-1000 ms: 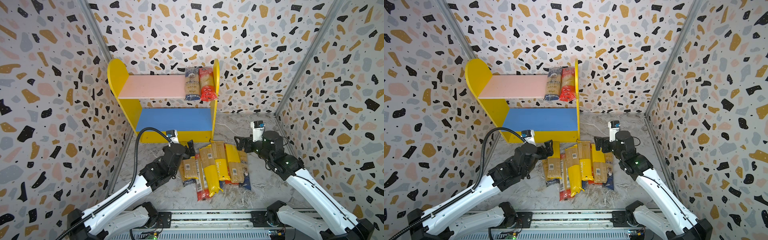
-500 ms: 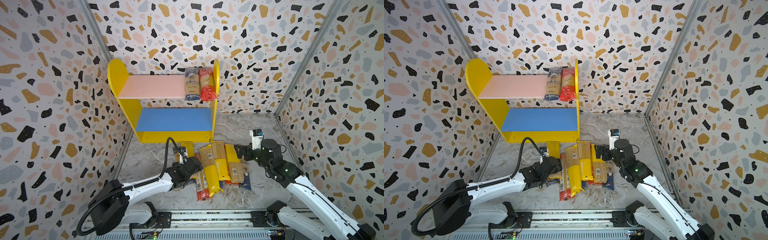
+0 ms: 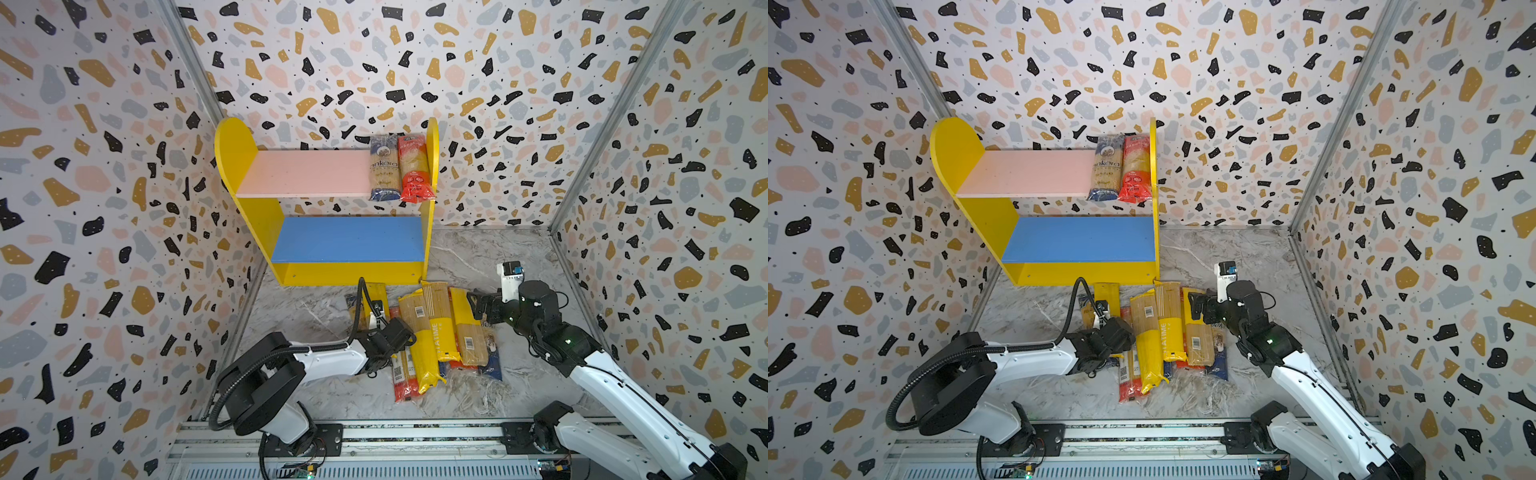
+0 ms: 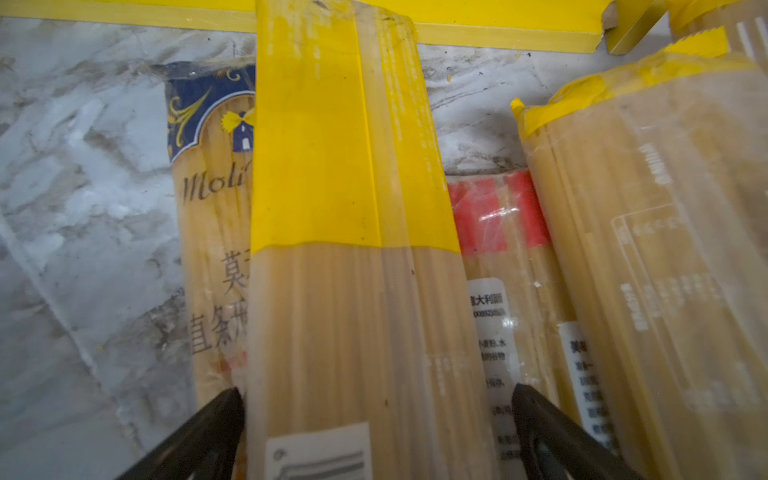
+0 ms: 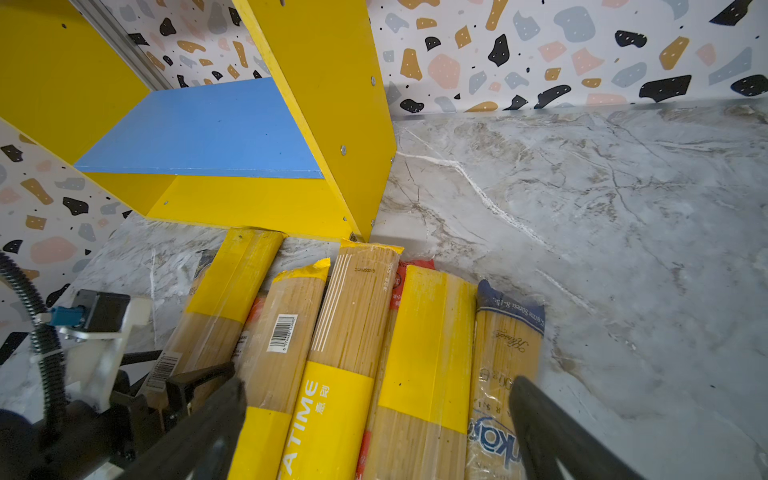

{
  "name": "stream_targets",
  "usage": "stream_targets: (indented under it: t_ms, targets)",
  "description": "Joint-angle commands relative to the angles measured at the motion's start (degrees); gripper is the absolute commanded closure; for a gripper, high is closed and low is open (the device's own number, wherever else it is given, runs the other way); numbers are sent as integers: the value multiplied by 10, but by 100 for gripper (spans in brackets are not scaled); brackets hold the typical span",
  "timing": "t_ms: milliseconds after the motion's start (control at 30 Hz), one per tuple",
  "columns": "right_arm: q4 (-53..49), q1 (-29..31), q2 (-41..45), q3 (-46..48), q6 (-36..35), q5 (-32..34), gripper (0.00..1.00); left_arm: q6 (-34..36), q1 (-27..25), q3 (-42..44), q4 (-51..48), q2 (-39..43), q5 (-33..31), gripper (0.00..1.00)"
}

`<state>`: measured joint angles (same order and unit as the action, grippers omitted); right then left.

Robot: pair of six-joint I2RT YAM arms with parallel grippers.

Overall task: Place and organize the pasta boxes and bags onto the shelf
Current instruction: 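Close the left gripper on the yellow-banded spaghetti package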

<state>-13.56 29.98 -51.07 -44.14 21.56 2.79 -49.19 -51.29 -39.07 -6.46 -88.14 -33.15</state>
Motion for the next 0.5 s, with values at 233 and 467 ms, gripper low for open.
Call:
stream_targets:
  t_ms: [233, 467]
  targets:
    - [12, -2, 13, 12, -4, 1, 1, 5, 31, 19, -66, 17, -31, 11]
    - [18, -6, 13, 20, -6, -3, 1, 19, 47, 28, -74, 56, -15, 16]
